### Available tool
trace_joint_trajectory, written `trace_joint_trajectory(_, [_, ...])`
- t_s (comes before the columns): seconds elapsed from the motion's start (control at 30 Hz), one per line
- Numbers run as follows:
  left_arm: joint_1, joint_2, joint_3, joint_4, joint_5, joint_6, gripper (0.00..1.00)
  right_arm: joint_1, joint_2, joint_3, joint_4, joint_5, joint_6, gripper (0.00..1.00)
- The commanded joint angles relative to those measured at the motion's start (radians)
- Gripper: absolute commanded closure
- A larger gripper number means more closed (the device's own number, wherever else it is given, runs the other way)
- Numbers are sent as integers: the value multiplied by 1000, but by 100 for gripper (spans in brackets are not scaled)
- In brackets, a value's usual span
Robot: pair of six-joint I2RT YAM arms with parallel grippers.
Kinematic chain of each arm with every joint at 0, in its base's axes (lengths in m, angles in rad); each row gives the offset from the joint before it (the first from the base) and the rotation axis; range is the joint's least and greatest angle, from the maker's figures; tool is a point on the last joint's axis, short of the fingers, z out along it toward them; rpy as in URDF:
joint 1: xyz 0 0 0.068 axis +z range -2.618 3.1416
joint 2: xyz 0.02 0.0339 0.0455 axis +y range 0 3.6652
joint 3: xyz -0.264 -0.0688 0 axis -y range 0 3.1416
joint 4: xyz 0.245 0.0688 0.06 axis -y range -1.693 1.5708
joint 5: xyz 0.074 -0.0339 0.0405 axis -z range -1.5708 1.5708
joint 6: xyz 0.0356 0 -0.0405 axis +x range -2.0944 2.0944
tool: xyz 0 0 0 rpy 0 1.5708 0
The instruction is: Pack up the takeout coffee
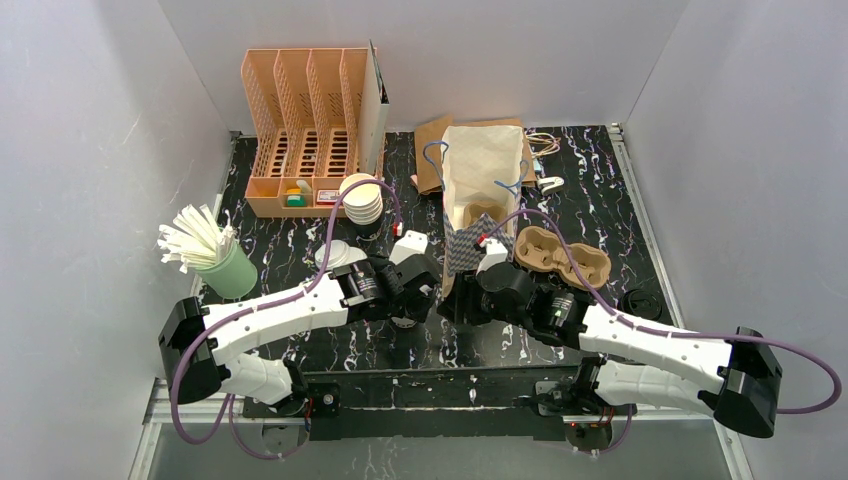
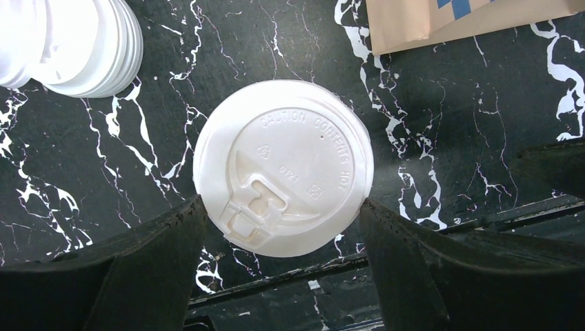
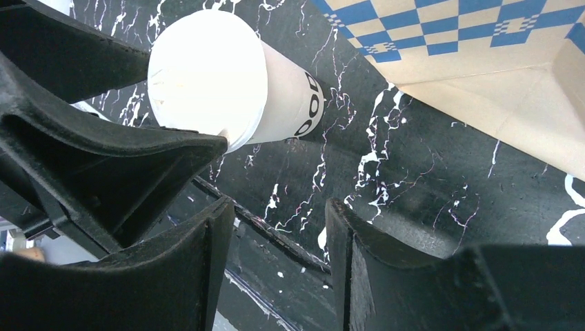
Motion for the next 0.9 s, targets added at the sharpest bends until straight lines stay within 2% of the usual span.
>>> trace_joint_trajectory(0.0, [-4,-33,-3,-18,-36,-16,20,2,9,42,49,10,13,41])
trace_joint_trajectory(0.2, [-3,-39,9,-23,-38,-14,19,2,10,47,38,29,24,41])
trace_joint_trajectory(0.33, [-4,-50,38,-27,-30,-4,11,2,15,62,17,56,38,41])
trace_joint_trajectory(0.5, [-2,-72,91,-35,-17,10,9,2,29,87,11,66,37,41])
trace_joint_trajectory(0.57, [5,-80,101,-43,-9,16,11,2,44,112,2,57,20,41])
trace_joint_trajectory(0.67, [54,-105,94,-37,34,28,20,6,84,165,-30,41,4,42])
trace_joint_trajectory(0.87, [207,-196,49,20,185,64,29,76,174,273,-67,116,-30,52])
